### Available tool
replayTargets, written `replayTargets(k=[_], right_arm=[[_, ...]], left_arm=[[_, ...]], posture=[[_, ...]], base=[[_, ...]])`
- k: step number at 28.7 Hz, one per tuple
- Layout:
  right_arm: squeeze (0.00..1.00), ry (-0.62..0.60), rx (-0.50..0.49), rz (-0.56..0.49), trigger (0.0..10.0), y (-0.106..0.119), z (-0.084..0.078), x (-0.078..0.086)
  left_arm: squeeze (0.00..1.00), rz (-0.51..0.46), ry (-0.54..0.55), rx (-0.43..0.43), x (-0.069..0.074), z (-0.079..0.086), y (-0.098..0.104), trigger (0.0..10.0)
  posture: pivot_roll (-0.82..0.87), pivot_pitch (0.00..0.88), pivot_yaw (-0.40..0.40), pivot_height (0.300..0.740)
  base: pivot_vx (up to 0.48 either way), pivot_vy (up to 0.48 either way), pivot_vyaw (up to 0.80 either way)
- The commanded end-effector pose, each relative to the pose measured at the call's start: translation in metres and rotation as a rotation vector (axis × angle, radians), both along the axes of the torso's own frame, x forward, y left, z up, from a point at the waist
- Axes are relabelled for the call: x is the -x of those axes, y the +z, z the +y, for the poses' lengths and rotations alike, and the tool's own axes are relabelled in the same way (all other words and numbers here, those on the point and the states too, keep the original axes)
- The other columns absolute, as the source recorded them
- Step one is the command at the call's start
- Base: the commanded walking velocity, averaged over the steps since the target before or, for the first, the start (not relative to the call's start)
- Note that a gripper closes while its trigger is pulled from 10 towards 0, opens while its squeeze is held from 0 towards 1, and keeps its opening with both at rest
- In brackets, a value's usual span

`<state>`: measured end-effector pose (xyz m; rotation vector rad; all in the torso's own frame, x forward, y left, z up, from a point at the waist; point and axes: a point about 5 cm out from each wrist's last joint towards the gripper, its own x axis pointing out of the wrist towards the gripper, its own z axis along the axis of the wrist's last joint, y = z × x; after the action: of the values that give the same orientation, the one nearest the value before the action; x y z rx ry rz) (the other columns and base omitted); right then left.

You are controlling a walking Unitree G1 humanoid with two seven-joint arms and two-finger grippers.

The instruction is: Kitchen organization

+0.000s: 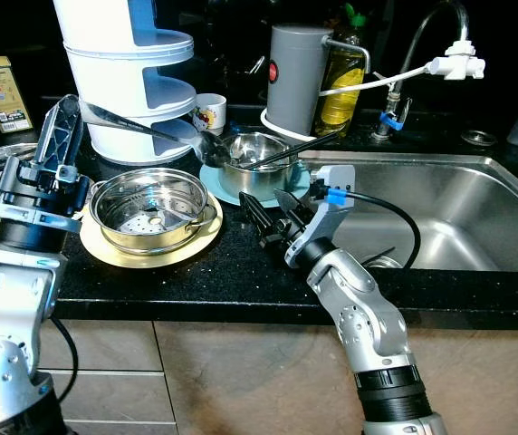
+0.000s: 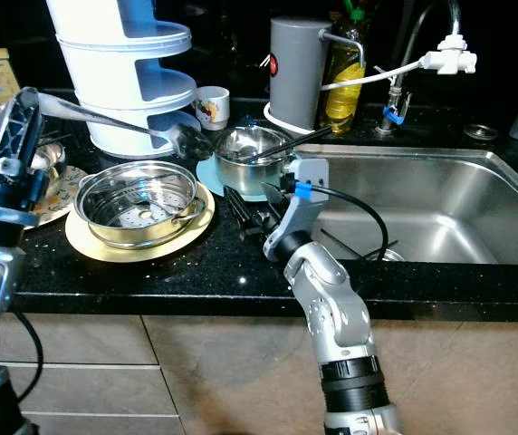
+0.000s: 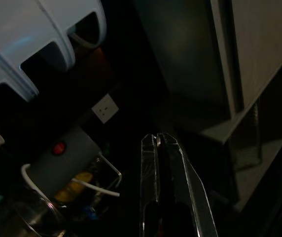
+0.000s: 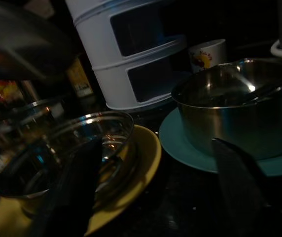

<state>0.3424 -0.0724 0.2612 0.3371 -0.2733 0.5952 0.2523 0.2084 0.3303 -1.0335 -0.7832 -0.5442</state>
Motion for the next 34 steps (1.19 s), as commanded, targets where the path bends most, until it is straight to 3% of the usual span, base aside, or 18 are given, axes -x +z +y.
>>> replayTargets(k=[1,6,8,10,11,14,17,26,27,28,29,30,31,34], right_arm=[[1.0,0.011,-0.046,0.007,10.0,0.004,-0.001,0.002],[1.0,0.147,-0.216,0.113,10.0,0.0,0.015,0.012],[1.0,0.147,-0.216,0.113,10.0,0.0,0.015,0.012],[1.0,0.228,-0.314,0.149,10.0,0.001,0.024,0.02],[1.0,0.228,-0.314,0.149,10.0,0.001,0.024,0.02],[1.0,0.302,-0.493,0.199,10.0,0.008,0.028,0.024],[1.0,0.343,-0.568,0.21,10.0,0.013,0.026,0.024],[1.0,0.445,-0.568,0.225,10.0,0.018,0.033,0.033],[0.75,0.455,-0.574,0.233,10.0,0.019,0.034,0.033],[0.75,0.455,-0.574,0.233,10.0,0.019,0.034,0.033],[0.12,0.462,-0.579,0.238,10.0,0.019,0.035,0.034],[0.12,0.462,-0.579,0.238,10.0,0.019,0.035,0.034],[0.0,0.479,-0.574,0.242,10.0,0.02,0.037,0.035],[0.0,0.502,-0.574,0.246,10.0,0.022,0.039,0.037]], left_arm=[[0.0,0.0,-0.016,0.039,0.002,-0.001,-0.003,0.0],[0.0,0.016,-0.042,0.082,-0.001,-0.001,-0.011,0.0],[0.0,0.016,-0.042,0.082,-0.001,-0.001,-0.011,0.0],[0.0,0.03,-0.056,0.091,-0.001,-0.001,-0.015,0.0],[0.0,0.03,-0.056,0.091,-0.001,-0.001,-0.015,0.0],[0.0,0.038,-0.065,0.118,-0.001,-0.002,-0.019,0.0],[0.0,0.039,-0.067,0.128,-0.001,-0.003,-0.02,0.0],[0.0,0.047,-0.091,0.141,-0.001,-0.006,-0.022,0.0],[0.0,0.049,-0.096,0.146,-0.002,-0.007,-0.023,0.0],[0.0,0.049,-0.096,0.146,-0.002,-0.007,-0.023,0.0],[0.0,0.051,-0.101,0.152,-0.002,-0.008,-0.023,0.0],[0.0,0.051,-0.101,0.152,-0.002,-0.008,-0.023,0.0],[0.0,0.059,-0.112,0.148,-0.002,-0.011,-0.025,0.0],[0.0,0.073,-0.133,0.151,-0.002,-0.015,-0.028,0.0]], posture=[[0.06,0.143,-0.036,0.74],[0.05,0.145,-0.034,0.74],[0.05,0.145,-0.034,0.74],[0.05,0.147,-0.03,0.74],[0.05,0.147,-0.03,0.74],[0.06,0.147,-0.03,0.74],[0.06,0.146,-0.03,0.74],[0.05,0.141,-0.028,0.74],[0.05,0.138,-0.029,0.74],[0.05,0.138,-0.029,0.74],[0.05,0.138,-0.029,0.74],[0.05,0.138,-0.029,0.74],[0.05,0.135,-0.026,0.74],[0.05,0.134,-0.025,0.74]], base=[[0.0,0.0,0.0],[0.0,0.0,0.0],[0.0,0.0,0.0],[0.0,0.0,0.0],[0.0,0.0,0.0],[0.0,0.0,0.0],[0.0,0.0,0.0],[0.0,0.0,0.0],[0.0,0.0,0.0],[0.0,0.0,0.0],[0.0,0.0,0.0],[0.0,0.0,0.0],[0.0,0.0,0.0],[0.0,0.0,0.0]])
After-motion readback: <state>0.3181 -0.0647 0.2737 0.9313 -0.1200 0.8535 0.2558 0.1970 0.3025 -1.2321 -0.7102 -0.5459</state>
